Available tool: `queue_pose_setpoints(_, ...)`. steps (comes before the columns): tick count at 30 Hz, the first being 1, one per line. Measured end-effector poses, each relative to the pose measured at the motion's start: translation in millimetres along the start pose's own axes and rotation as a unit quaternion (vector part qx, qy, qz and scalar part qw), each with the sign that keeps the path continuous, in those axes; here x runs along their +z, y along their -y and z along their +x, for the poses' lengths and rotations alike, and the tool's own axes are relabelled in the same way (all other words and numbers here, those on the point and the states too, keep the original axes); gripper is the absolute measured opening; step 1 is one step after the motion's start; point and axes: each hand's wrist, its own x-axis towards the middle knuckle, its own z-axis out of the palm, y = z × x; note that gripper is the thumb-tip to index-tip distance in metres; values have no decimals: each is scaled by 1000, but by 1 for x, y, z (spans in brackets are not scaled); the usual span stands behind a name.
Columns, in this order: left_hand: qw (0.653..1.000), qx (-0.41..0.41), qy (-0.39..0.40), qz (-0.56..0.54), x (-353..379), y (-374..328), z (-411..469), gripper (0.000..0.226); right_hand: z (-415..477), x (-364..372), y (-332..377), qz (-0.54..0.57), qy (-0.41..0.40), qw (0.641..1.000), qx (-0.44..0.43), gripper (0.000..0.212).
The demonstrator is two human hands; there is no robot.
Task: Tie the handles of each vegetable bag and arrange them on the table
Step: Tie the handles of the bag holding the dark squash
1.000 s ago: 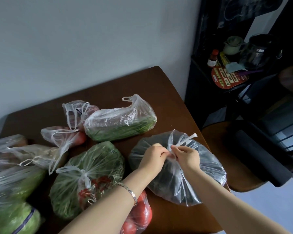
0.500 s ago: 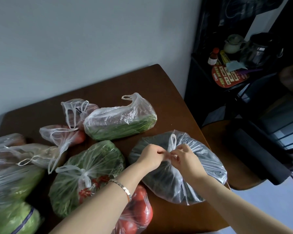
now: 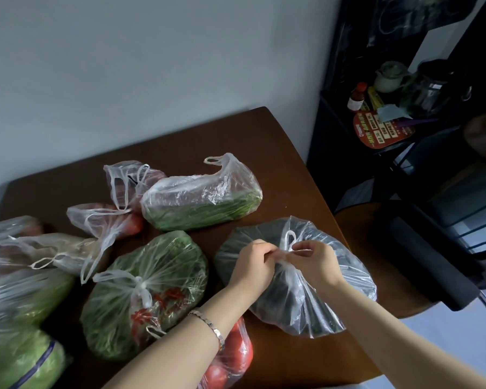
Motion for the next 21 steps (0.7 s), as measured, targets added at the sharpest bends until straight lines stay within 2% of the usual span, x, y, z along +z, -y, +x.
queue_pose_setpoints(3, 1000, 27, 6, 1, 1, 1, -3, 18, 6, -10, 3, -2, 75, 995, 61, 15)
queue_pose_setpoints(4, 999, 35, 9, 0, 1, 1, -3, 18, 9, -14, 5, 31, 120, 988, 89, 10)
queue_pose_setpoints(6, 999, 35, 18, -10, 2, 0, -1, 18, 14, -21, 3, 136, 206, 961, 127, 13)
queue_pose_setpoints(8, 999, -1, 39, -31, 2, -1, 3, 20, 14, -24, 0, 141, 240, 957, 87, 15)
queue_pose_setpoints(10, 994, -56, 78, -48, 1, -1, 6, 19, 10, -23, -6, 13, 198, 979, -37, 23)
queue_pose_setpoints(12, 988, -94, 111, -57, 1, -1, 8, 18, 9, -18, -14, -120, 128, 971, -164, 41)
queue_pose_setpoints(13, 984, -109, 120, -68, 0, 0, 8, 17, 9, -16, -17, -158, 109, 962, -196, 46)
queue_pose_setpoints(16, 976, -147, 123, -105, -3, -1, 8, 15, 2, -11, -22, -231, 76, 932, -269, 39)
queue_pose_setpoints(19, 971, -165, 129, -112, -4, -1, 8, 15, 0, -8, -30, -307, 51, 877, -366, 26)
queue_pose_setpoints(21, 969, -187, 130, -100, -3, -4, 7, 20, 3, -9, -27, -357, 39, 862, -359, 14)
